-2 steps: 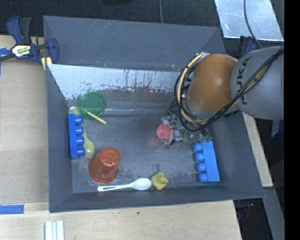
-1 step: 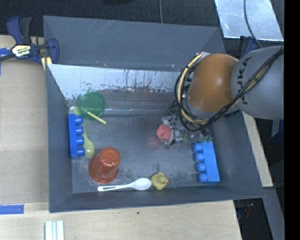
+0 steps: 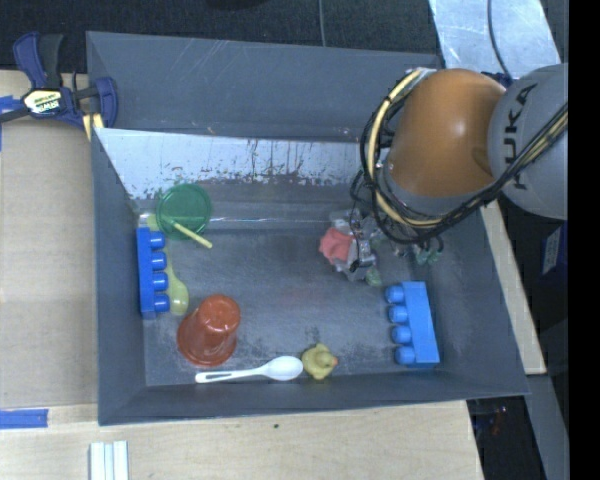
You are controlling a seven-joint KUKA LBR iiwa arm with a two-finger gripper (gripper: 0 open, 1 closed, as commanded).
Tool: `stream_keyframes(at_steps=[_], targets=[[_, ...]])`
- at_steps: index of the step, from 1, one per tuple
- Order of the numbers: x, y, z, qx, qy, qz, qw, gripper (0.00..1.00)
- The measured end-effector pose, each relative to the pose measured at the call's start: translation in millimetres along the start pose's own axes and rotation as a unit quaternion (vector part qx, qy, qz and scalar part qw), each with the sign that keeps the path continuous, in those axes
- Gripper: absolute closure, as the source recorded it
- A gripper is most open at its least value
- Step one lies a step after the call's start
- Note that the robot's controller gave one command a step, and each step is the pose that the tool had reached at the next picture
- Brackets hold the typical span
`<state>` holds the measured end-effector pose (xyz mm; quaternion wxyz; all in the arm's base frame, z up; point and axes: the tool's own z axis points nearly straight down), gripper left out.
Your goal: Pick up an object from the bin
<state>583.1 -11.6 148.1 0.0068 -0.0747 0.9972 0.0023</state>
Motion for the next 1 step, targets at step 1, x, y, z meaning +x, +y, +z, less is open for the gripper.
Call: stream_keyframes(at_steps=[1], targets=[[-6.3, 10.0, -69.1, 0.000, 0.0017, 0.006, 1.0000, 1.00]])
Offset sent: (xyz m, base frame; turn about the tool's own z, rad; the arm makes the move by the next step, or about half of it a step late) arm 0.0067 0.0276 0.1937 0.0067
